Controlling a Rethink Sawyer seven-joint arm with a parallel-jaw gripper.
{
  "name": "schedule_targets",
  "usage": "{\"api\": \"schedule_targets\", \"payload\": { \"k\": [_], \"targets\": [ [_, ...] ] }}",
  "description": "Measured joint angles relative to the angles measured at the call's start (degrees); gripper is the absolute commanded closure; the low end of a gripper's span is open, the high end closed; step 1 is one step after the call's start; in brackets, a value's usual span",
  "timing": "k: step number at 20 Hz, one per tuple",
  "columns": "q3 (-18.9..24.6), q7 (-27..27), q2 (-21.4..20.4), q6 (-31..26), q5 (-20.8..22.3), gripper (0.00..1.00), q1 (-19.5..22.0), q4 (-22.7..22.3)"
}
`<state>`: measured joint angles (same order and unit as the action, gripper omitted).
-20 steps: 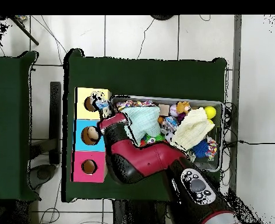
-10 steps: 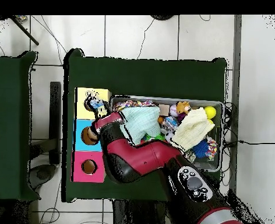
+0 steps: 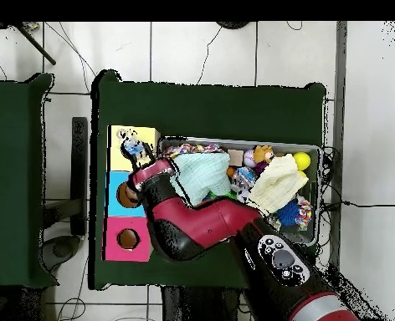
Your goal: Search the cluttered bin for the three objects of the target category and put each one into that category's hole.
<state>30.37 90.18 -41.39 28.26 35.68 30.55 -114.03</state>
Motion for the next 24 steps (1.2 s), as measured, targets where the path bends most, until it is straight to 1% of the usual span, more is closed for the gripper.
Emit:
{"api": "schedule_targets", "payload": {
  "k": [7,8,12,16,24],
  "targets": [
    [3.59,0.0,0.08,-0.09,3.0,1.0,3.55,-0.02],
    [4.9,0.0,0.11,-0.54,3.78,1.0,4.69,-0.04],
    [7.64,0.0,0.14,-2.52,5.03,1.0,6.93,-0.23],
    [9.71,0.0,0.67,-5.19,5.48,1.0,8.43,-0.36],
    [12.9,0.0,2.48,-7.76,6.67,1.0,10.11,-1.42]
  ]
}}
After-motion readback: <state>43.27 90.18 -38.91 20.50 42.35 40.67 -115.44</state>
